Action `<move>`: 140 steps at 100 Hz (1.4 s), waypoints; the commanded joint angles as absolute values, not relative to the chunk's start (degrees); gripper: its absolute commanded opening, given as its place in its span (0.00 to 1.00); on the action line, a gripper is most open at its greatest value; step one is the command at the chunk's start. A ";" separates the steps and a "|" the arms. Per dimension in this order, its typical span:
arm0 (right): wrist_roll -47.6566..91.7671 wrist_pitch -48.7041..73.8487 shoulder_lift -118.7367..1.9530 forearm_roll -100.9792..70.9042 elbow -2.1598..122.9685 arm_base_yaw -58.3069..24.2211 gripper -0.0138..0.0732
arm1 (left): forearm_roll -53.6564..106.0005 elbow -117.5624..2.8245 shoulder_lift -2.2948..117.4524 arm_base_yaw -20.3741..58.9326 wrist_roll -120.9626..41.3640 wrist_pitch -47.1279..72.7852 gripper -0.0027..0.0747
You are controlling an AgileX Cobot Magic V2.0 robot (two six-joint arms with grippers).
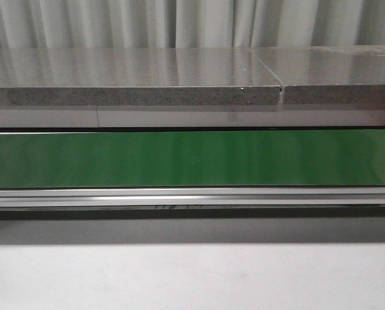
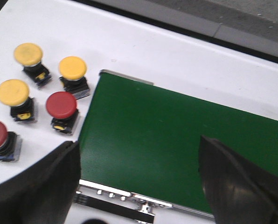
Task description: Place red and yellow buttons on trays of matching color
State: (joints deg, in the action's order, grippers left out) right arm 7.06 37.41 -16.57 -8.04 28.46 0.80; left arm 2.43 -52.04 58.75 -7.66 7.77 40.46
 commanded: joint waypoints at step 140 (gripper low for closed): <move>7.53 33.44 -16.99 -8.61 29.92 0.88 0.08 | 1.11 -74.21 99.64 -30.38 5.03 57.71 0.69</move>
State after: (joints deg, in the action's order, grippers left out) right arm 7.17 37.41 -16.57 -8.16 28.46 0.80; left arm 1.04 -72.36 100.75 -30.13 4.94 60.34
